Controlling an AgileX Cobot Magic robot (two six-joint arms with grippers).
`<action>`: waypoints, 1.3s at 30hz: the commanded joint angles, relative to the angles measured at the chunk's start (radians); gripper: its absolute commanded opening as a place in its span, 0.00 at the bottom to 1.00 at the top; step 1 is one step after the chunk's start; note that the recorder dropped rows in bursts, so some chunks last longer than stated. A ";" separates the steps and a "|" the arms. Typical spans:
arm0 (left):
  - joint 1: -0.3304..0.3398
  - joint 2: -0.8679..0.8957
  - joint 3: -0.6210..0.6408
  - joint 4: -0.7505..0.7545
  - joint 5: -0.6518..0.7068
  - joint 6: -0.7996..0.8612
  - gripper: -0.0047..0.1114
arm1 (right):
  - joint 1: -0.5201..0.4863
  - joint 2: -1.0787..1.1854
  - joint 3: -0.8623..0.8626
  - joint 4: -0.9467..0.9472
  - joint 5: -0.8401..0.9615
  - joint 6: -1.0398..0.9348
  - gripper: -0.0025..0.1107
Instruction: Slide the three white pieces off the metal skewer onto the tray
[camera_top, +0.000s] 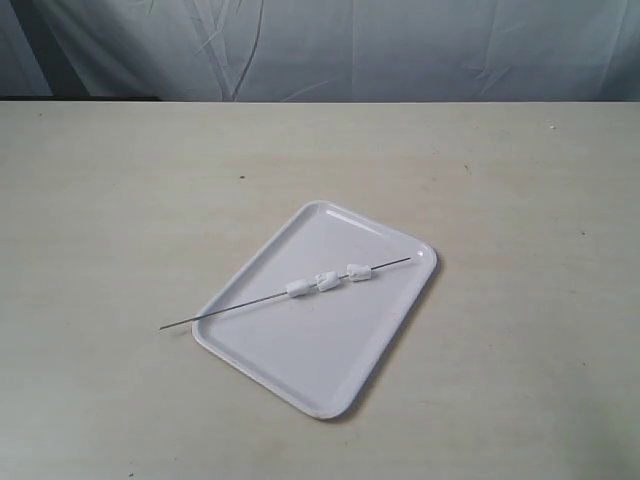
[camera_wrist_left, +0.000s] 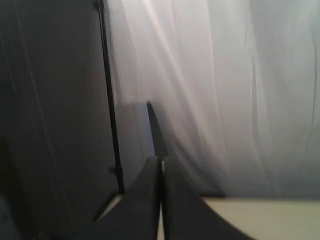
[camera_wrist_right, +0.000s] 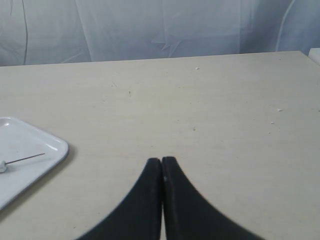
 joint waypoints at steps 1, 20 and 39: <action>-0.018 0.136 -0.006 -0.324 0.207 0.278 0.04 | -0.005 -0.006 0.007 -0.001 -0.006 0.000 0.02; -0.018 0.526 0.131 -0.568 0.143 0.334 0.04 | -0.005 -0.006 0.007 -0.001 -0.006 0.000 0.02; -0.018 0.743 0.160 -0.919 0.170 0.712 0.04 | -0.005 -0.006 0.007 -0.013 -0.256 0.000 0.02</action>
